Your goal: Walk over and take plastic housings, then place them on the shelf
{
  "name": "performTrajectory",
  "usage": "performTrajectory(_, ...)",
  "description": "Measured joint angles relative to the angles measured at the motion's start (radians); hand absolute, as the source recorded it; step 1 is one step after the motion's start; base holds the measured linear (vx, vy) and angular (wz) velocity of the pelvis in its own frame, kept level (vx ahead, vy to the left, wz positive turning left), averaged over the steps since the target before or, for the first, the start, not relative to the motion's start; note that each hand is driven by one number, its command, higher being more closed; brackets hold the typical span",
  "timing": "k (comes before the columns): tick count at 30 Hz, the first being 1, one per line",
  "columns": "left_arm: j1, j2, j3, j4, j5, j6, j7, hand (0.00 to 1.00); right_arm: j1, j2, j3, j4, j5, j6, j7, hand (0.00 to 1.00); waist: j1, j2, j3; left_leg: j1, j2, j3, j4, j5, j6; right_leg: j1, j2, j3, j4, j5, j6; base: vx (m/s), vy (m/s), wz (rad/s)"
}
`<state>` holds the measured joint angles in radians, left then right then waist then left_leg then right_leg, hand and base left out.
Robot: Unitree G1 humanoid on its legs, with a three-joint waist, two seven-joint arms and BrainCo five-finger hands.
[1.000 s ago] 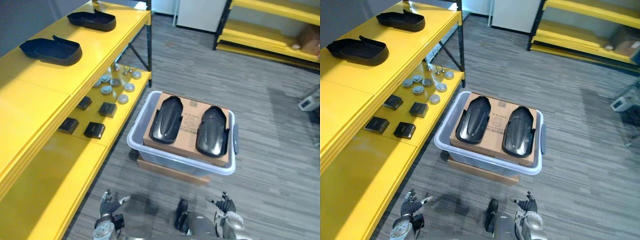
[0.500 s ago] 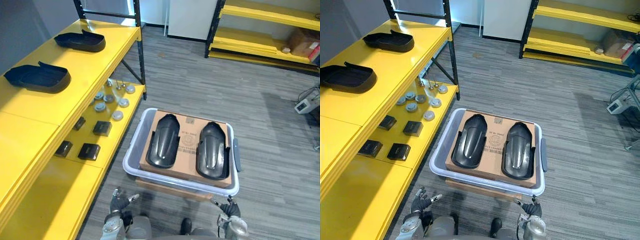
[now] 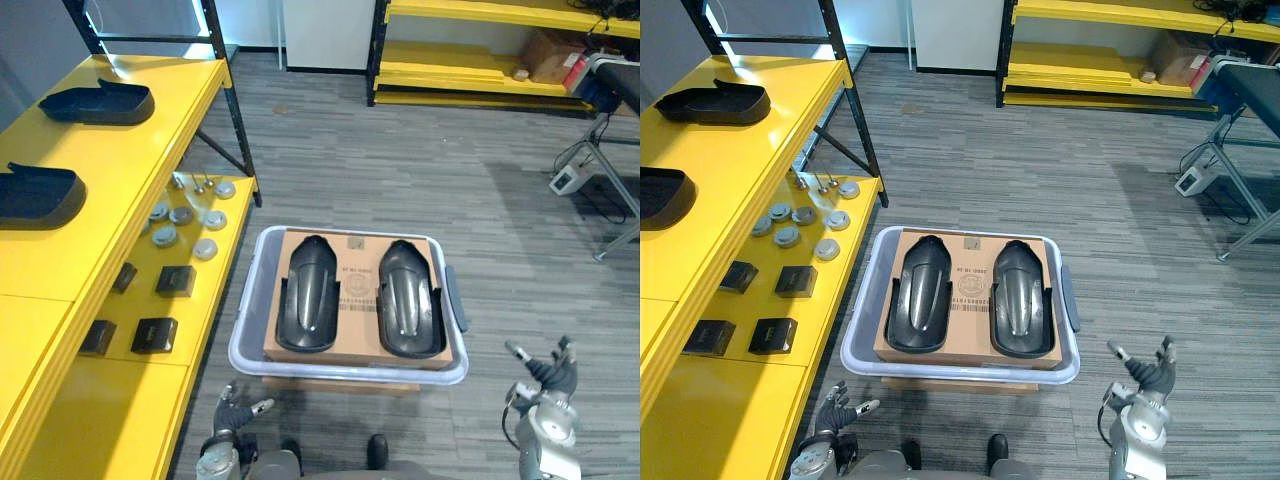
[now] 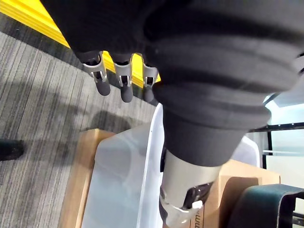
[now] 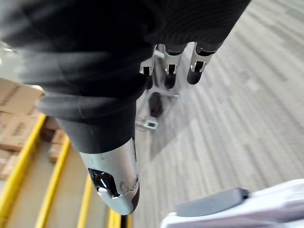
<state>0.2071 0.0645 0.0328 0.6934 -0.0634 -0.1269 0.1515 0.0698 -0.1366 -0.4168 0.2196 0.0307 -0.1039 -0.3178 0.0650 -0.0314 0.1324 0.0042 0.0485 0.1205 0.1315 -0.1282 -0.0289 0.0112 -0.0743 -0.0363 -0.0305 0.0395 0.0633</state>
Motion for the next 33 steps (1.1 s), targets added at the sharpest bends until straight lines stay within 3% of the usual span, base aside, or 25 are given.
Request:
performTrajectory(6,0.010,0.001,-0.003,-0.019,0.000,-0.001,-0.016,0.00,-0.054,-0.014,0.078,-0.003,-0.148,0.032,-0.007,0.00,0.001,0.004,0.002,-0.011,-0.005,-0.033,-0.012,0.008,0.005,-0.004,-0.001,-0.018,-0.005,0.000,0.000,-0.01,-0.011,0.10)
performTrajectory(11,0.007,0.000,-0.004,-0.022,-0.001,-0.003,-0.018,0.00,-0.149,-0.068,0.116,0.067,-0.241,0.066,-0.012,0.00,-0.001,0.022,0.032,-0.050,-0.027,-0.066,-0.028,0.042,0.016,-0.035,-0.019,-0.046,-0.004,0.013,0.007,-0.06,0.009,0.18)
performTrajectory(19,0.006,0.002,-0.005,-0.060,-0.004,-0.010,-0.014,0.00,-0.322,-0.069,0.118,0.310,-0.258,0.126,-0.053,0.00,0.005,0.024,0.129,-0.128,-0.049,-0.104,-0.010,0.065,0.022,-0.094,-0.040,-0.075,0.010,0.028,0.013,-0.08,0.022,0.14)
performTrajectory(26,-0.043,0.017,-0.046,-0.065,-0.024,-0.018,0.025,0.00,-0.527,-0.084,0.120,0.527,-0.222,0.136,-0.080,0.00,0.008,0.033,0.216,-0.210,-0.058,-0.106,0.033,0.070,0.029,-0.155,-0.048,-0.074,0.009,0.057,0.015,-0.07,0.032,0.01)
performTrajectory(27,-0.052,0.018,-0.055,-0.065,-0.030,-0.019,0.030,0.00,-0.558,-0.099,0.120,0.567,-0.215,0.136,-0.081,1.00,0.008,0.040,0.232,-0.219,-0.059,-0.108,0.041,0.070,0.029,-0.159,-0.049,-0.075,0.008,0.060,0.016,-0.06,0.028,0.04)
performTrajectory(33,-0.101,0.018,-0.083,-0.065,-0.053,-0.035,0.050,0.00,-0.659,-0.151,0.121,0.650,-0.154,0.127,-0.092,1.00,0.006,0.048,0.280,-0.254,-0.063,-0.115,0.044,0.080,0.034,-0.191,-0.051,-0.078,0.008,0.073,0.011,-0.05,0.017,0.02)
